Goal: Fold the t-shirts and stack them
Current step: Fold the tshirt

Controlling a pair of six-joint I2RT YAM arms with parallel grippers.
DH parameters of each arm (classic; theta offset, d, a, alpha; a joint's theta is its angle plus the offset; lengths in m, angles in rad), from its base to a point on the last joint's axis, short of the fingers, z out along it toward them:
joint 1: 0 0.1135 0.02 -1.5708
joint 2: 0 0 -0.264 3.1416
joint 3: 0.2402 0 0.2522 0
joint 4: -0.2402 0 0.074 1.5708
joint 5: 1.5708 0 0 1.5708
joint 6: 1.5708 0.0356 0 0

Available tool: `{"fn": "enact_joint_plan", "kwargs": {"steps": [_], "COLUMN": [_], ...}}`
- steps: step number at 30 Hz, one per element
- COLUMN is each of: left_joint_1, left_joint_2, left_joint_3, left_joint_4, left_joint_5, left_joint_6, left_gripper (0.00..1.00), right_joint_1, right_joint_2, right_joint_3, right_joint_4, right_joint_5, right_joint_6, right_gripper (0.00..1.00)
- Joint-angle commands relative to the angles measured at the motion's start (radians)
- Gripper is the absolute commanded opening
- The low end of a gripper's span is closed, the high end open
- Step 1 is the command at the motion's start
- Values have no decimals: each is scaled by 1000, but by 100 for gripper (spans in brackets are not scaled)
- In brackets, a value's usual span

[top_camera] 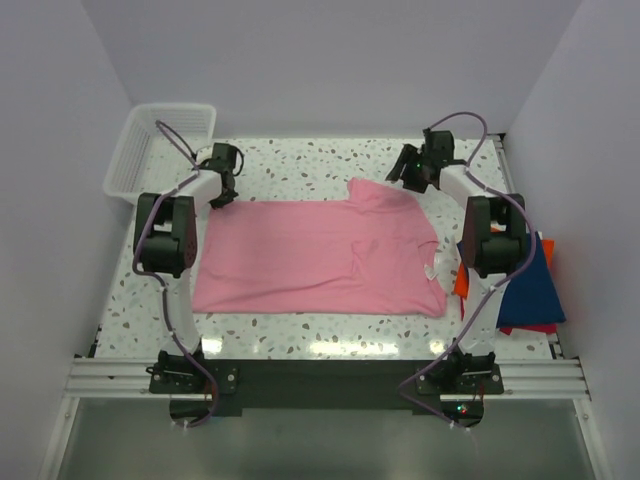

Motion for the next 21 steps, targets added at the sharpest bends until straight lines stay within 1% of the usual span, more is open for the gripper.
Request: {"fn": "enact_joint_plan", "kwargs": {"steps": [1, 3, 4, 6, 7, 10, 15, 18, 21], "left_joint_1": [10, 10, 10, 8, 8, 8, 7, 5, 5], "left_joint_2": [-56, -63, -64, -63, -58, -46, -38, -50, -55], "left_joint_3": [-30, -33, -32, -33, -29, -18, -15, -20, -14], "left_joint_4": [53, 62, 59, 55, 50, 21, 19, 45, 59], "left_joint_5": [12, 6, -14, -24, -41, -66, -80, -75, -81], "left_joint_6": [24, 32, 27, 19, 15, -11, -33, -31, -33], "left_gripper": [0, 2, 20, 33, 41, 44, 46, 48, 52], "right_joint_1": [-19, -17, -17, -17, -17, -17, -17, -17, -17], "right_joint_2": [43, 60, 60, 50, 46, 32, 23, 18, 20], "right_joint_3": [80, 109, 109, 93, 82, 50, 31, 25, 27], "right_joint_4": [-25, -37, -39, -22, -13, 9, 20, 30, 30], "right_joint_5": [26, 31, 24, 14, 3, -5, -17, -26, -32], "right_joint_6": [-35, -45, -47, -44, -41, -39, -39, -35, -33], "right_gripper": [62, 62, 62, 62, 62, 62, 62, 62, 62]}}
